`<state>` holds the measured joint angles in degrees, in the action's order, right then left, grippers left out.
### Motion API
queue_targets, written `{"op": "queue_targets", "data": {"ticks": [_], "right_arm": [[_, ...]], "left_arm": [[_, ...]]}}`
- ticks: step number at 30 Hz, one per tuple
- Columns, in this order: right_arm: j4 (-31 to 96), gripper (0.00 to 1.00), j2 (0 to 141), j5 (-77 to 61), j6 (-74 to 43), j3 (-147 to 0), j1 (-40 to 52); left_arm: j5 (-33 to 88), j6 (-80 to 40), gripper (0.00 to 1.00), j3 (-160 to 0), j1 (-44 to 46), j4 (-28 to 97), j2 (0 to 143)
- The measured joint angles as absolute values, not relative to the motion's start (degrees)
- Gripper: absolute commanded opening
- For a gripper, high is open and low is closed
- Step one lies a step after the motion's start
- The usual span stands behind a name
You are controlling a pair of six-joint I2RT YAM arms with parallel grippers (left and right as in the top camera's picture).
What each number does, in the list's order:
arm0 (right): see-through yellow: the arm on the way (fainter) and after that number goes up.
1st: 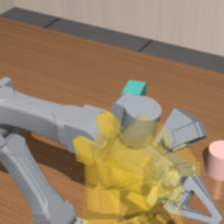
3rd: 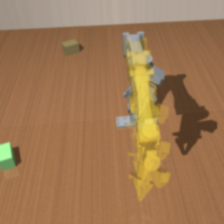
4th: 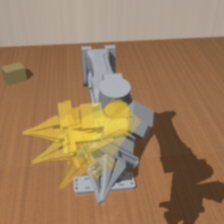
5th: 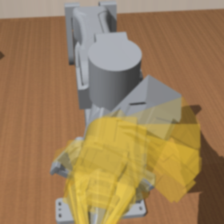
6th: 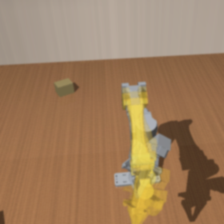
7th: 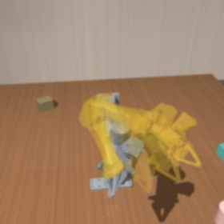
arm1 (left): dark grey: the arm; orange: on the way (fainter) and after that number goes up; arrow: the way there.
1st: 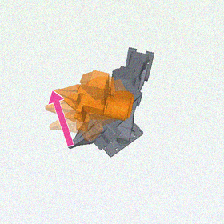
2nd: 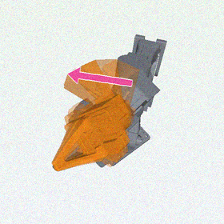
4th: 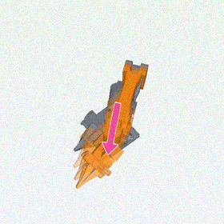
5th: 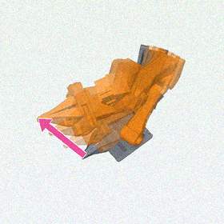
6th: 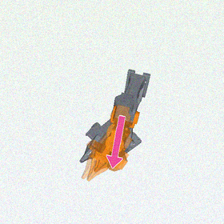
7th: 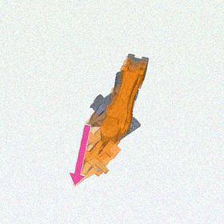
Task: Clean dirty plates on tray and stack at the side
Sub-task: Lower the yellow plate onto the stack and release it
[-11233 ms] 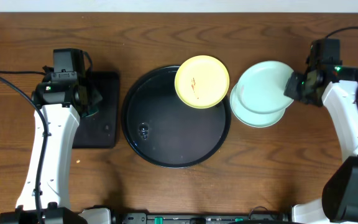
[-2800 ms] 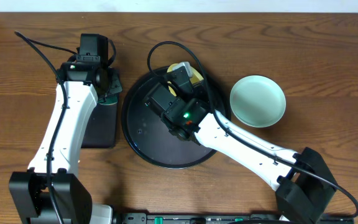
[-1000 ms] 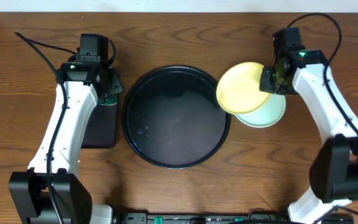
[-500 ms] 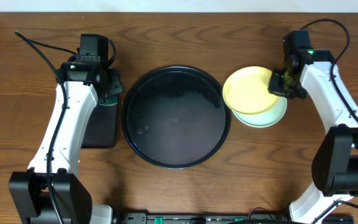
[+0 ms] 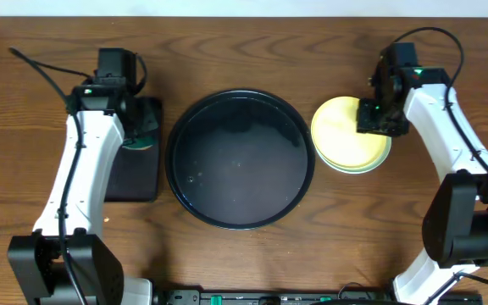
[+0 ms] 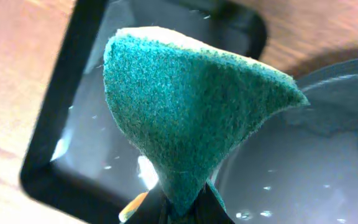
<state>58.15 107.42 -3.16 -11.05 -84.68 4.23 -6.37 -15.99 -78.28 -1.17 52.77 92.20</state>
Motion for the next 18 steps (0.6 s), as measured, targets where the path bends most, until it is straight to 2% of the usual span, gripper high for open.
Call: {"op": "queue_targets", "data": {"ticks": [9,18], "right_arm": [[54.7,0.57,107.4,-12.3,-6.0,-89.0,11.2],[48.7,0.55,107.9,-13.6,-6.1,-89.0,15.4]], "left_arm": [[-6.4,-8.9,0.08,-78.3,-5.0,54.9,92.2],[-6.4,-7.0,0.08,-78.1,-5.5,54.2,93.3]]}}
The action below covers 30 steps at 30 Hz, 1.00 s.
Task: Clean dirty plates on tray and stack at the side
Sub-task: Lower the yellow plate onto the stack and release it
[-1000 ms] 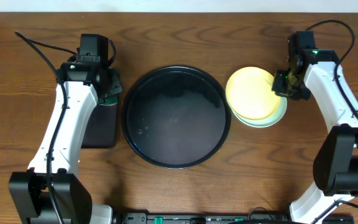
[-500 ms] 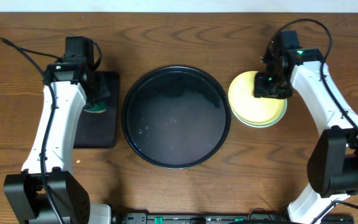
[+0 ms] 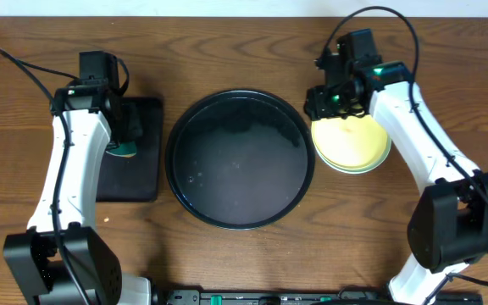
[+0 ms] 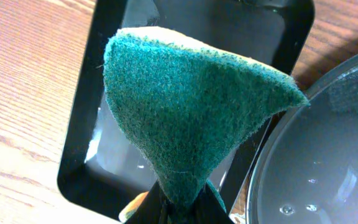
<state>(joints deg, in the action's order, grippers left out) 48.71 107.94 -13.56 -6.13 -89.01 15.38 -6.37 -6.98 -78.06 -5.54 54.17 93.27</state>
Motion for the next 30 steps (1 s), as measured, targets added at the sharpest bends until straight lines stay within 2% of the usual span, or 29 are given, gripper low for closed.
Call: {"op": "queue_targets", "data": {"ticks": [6,14,22,30], "right_arm": [[47.2,0.54,112.5,-14.8,-7.1,-89.1,19.0],[50.2,0.48,115.9,-14.3,-8.3,-89.1,20.0],[51.2,0.53,115.9,-12.8,-8.8,-89.1,17.8],[51.2,0.52,115.9,-12.4,-8.9,-89.1,17.2]], "left_arm": [[-6.4,-7.0,0.08,-77.6,-5.5,53.8,94.1],[-6.4,-7.0,0.08,-77.5,-5.5,53.7,94.1],[-6.4,-7.0,0.08,-77.5,-5.5,52.8,94.1],[-6.4,-7.0,0.08,-77.5,-5.5,52.8,94.1]]}}
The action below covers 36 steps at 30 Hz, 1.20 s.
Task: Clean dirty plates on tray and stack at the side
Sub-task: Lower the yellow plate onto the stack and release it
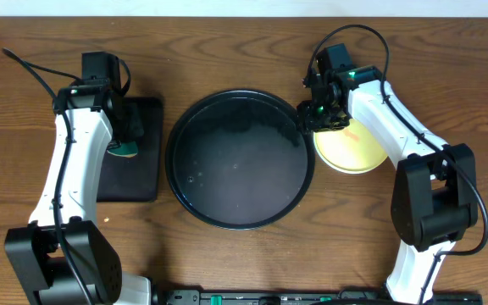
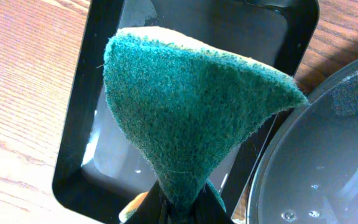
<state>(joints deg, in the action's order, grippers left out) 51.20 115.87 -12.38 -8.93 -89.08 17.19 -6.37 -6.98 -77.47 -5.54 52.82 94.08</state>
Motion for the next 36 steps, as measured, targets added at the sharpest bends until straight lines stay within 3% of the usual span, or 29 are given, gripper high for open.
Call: {"op": "queue_targets", "data": {"ticks": [13,22,26,28,30,31,34,36], "right_arm": [[51.5,0.52,115.9,-12.4,-8.9,-89.1,18.2],[52.9,0.71,115.9,-12.4,-8.3,-89.1,18.2],[52.9,0.78,115.4,-12.4,-8.1,-89.1,18.2],[52.9,0.85,114.1,-12.0,-8.0,-89.1,18.2],[52.9,0.99,111.9,-11.4,-8.1,-89.1,18.2],[52.9,0.99,110.4,-10.7,-8.3,-89.1,18.2],[52.3,0.99,104.3,-8.3,-7.8,-89.1,18.2],[51.4,0.99,99.6,-6.2,-7.8,-89.1,18.2]], "left_arm": [[-6.4,-7.0,0.08,-70.5,-5.5,46.9,94.1],[-6.4,-6.3,0.5,-65.3,-5.5,41.3,94.1],[-6.4,-6.2,0.51,-65.3,-5.5,41.6,94.1],[-6.2,-6.2,0.51,-65.5,-5.5,43.7,94.0],[-5.1,-6.2,0.51,-66.6,-5.5,47.0,93.5],[-4.5,-6.2,0.51,-67.2,-5.5,47.8,93.0],[-0.8,-6.0,0.73,-69.8,-5.5,48.4,89.0],[2.0,-6.2,0.73,-71.4,-5.5,48.1,84.5]]}}
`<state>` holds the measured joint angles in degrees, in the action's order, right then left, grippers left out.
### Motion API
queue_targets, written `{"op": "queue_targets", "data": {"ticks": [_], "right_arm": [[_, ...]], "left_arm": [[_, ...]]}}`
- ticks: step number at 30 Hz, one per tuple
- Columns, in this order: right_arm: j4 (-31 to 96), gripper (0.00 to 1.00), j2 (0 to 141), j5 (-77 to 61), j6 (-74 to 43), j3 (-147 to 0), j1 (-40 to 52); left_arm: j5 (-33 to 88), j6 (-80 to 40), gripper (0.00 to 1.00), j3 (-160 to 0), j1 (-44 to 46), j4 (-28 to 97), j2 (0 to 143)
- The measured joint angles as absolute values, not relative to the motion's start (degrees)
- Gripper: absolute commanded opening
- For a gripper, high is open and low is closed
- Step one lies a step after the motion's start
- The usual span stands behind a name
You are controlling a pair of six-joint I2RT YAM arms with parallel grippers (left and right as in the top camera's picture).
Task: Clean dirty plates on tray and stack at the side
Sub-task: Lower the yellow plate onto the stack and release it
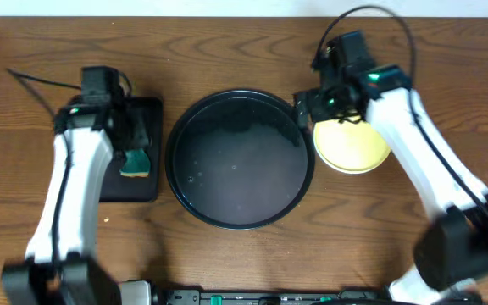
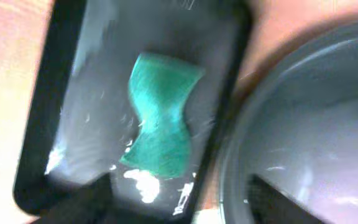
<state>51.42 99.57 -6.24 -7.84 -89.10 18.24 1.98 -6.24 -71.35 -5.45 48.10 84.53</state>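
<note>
A stack of yellow plates (image 1: pixel 352 146) lies on the table just right of the round black tray (image 1: pixel 195 106), whose wet floor holds no plate. My right gripper (image 1: pixel 305 108) hangs over the gap between that tray's rim and the plates' upper left edge; its jaws are too small to read. The green sponge (image 2: pixel 160 124) lies loose on the black rectangular tray (image 2: pixel 86 74), also visible from overhead as the sponge (image 1: pixel 134 161). My left gripper (image 2: pixel 176 211) is above it, open, with its fingers (image 2: pixel 73 202) spread wide and nothing between them.
The rectangular tray (image 1: pixel 113 182) sits left of the round tray, nearly touching it. Cables trail from both arms toward the table's far edge. Bare wood shows in front of the trays and at the far right.
My left gripper has opened and the sponge it held now lies flat on the rectangular tray. The right gripper stays at the plates' upper left edge, shifted slightly.
At first my left gripper held the sponge over the rectangular tray while the right was at the right side of the yellow stack. The right then moved to the stack's upper left, beside the round tray. The left kept the sponge until now, when it lies released.
</note>
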Motion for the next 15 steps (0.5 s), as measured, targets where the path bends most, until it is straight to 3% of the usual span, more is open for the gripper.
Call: {"op": "queue_targets", "data": {"ticks": [6,15], "right_arm": [[47.2,0.99,86.1,1.1,-7.8,-89.3,18.2],[48.9,0.99,78.1,3.4,-7.8,-89.3,18.2]], "left_arm": [[6.6,-7.3,0.74,-72.9,-5.5,48.0,75.0],[7.7,-9.1,0.74,-72.8,-5.5,48.2,75.7]]}}
